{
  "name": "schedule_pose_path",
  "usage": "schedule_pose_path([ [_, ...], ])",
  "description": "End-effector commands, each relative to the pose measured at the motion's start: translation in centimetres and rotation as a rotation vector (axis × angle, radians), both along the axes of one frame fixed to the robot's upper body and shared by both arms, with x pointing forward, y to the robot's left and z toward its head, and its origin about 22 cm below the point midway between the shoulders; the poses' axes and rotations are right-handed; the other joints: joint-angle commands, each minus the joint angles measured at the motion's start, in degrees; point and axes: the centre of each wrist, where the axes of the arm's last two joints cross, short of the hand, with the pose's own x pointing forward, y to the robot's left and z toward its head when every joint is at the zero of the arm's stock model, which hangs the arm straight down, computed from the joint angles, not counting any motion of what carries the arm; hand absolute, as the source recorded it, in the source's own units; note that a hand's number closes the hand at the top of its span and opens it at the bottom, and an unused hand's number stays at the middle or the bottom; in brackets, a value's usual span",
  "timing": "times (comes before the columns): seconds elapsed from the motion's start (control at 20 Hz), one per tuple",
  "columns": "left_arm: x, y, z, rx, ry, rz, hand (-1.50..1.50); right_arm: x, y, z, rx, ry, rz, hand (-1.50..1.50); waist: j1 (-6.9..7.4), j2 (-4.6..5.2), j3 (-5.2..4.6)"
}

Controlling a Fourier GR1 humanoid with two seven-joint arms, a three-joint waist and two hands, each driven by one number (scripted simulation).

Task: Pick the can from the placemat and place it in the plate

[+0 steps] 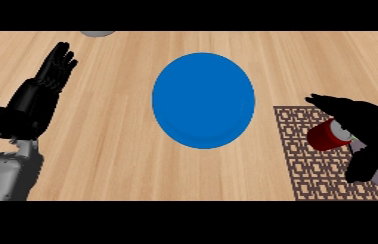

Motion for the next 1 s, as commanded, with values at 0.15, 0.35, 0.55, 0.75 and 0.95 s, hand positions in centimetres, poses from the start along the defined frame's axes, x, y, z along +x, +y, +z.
schedule_pose_path([
  [0.15, 0.6, -0.1, -0.3, -0.011, 0.011, -0.003, 0.0, 1.6, -1.9, -3.3, -0.033, 0.042, -0.035, -1.5, -0.1, 0.03, 0.02],
  [0.35, 0.5, -1.5, -2.1, -0.001, -0.003, -0.003, 0.0, 1.2, -1.2, -5.2, -0.036, 0.068, -0.031, -1.5, -0.3, 0.0, 0.01],
  [0.55, 0.5, -0.6, -0.9, 0.001, -0.003, -0.004, 0.0, 2.3, -1.7, -5.2, -0.037, 0.113, -0.017, -1.5, -0.17, -0.02, 0.0],
  [0.75, 0.5, -0.2, -1.2, 0.014, -0.006, 0.007, 0.0, 2.9, -3.6, -7.3, -0.084, 0.107, -0.061, -1.5, -0.09, 0.02, 0.01],
  [0.95, 0.5, 0.5, -0.4, 0.005, -0.007, 0.014, 0.0, 1.6, -2.5, -9.2, -0.136, 0.104, -0.044, -1.5, -0.31, -0.03, 0.01],
])
